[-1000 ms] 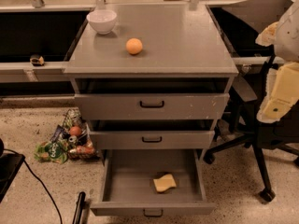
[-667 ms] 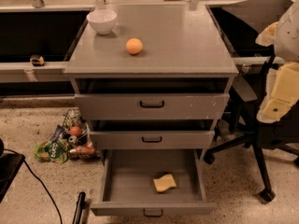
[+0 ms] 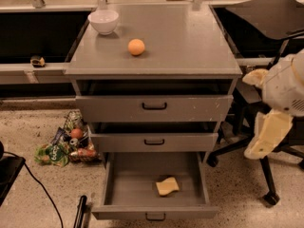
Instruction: Pick sponge from bottom drawer and place on counter
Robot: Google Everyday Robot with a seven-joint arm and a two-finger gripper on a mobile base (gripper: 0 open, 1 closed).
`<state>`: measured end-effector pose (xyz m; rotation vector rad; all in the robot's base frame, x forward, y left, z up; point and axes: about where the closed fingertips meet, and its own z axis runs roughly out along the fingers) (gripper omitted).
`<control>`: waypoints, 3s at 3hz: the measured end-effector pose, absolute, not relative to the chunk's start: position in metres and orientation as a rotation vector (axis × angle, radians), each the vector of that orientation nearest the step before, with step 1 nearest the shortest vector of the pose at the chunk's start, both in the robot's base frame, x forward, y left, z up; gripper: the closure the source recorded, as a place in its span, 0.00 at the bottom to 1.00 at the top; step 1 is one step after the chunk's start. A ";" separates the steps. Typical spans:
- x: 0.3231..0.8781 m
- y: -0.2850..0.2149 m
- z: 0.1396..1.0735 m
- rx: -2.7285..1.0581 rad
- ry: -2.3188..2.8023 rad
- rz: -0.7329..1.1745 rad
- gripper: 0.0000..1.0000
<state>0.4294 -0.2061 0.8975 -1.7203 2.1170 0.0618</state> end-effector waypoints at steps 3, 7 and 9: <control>0.425 -0.189 0.808 -1.729 2.036 0.242 0.00; 0.424 -0.133 0.613 -1.859 1.806 0.627 0.00; 0.453 -0.148 0.544 -1.877 1.779 0.528 0.00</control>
Offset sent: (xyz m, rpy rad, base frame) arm -0.0056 0.0064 -0.0420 0.0840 0.0218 0.0086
